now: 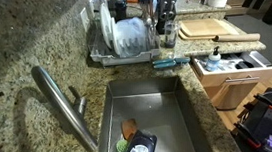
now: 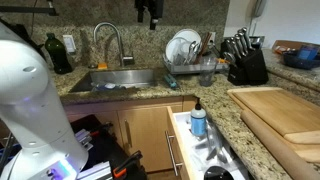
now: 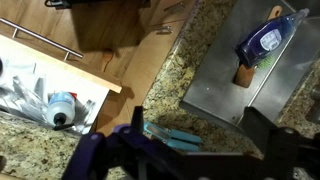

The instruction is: Move the faucet handle to the right

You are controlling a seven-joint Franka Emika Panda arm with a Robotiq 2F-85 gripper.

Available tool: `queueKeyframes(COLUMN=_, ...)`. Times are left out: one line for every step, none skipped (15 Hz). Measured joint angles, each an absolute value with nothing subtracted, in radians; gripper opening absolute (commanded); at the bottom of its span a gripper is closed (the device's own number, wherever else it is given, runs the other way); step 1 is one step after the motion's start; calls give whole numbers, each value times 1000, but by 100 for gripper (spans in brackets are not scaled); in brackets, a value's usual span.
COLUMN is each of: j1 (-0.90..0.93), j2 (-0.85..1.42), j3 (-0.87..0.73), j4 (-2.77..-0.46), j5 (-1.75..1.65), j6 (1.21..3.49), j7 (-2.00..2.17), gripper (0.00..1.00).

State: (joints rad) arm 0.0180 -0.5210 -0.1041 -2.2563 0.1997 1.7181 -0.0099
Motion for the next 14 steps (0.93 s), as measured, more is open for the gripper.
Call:
queueKeyframes(j1=18, j2=-521, j3=-104, j4=-2256, j5=200, j6=1718, j7=-10, gripper=100)
queueKeyframes(j1=18, j2=-521, j3=-104, j4=-2256, j5=200, j6=1718, j7=-10, gripper=100)
queueKeyframes(j1=18, j2=-521, j3=-104, j4=-2256, j5=200, j6=1718, j7=-10, gripper=100)
queueKeyframes(j1=17, j2=-521, j3=-103, j4=-2256, j5=200, j6=1718, j7=-10, gripper=100)
queueKeyframes(j1=18, j2=-513, j3=-103, j4=-2252, j5=200, j6=1717, j7=-15, gripper=100)
queueKeyframes(j1=22, j2=-486, j3=-102, j4=-2236, j5=200, j6=1714, j7=-37, gripper=100)
queueKeyframes(j1=30, j2=-437, j3=-99, j4=-2208, j5=200, j6=1708, j7=-61, gripper=100)
queueKeyframes(j1=40, j2=-379, j3=-91, j4=-2176, j5=200, j6=1702, j7=-79, gripper=100)
queueKeyframes(j1=52, j2=-315, j3=-78, j4=-2138, j5=200, j6=1694, j7=-93, gripper=100)
queueKeyframes(j1=62, j2=-250, j3=-60, j4=-2096, j5=200, j6=1685, j7=-103, gripper=100)
queueKeyframes(j1=73, j2=-185, j3=-41, j4=-2051, j5=199, j6=1677, j7=-113, gripper=100)
queueKeyframes(j1=83, j2=-119, j3=-20, j4=-2003, j5=198, j6=1670, j7=-124, gripper=100)
queueKeyframes(j1=93, j2=-52, j3=3, j4=-1948, j5=192, j6=1660, j7=-134, gripper=100)
queueKeyframes(j1=102, j2=11, j3=23, j4=-1892, j5=181, j6=1647, j7=-147, gripper=100)
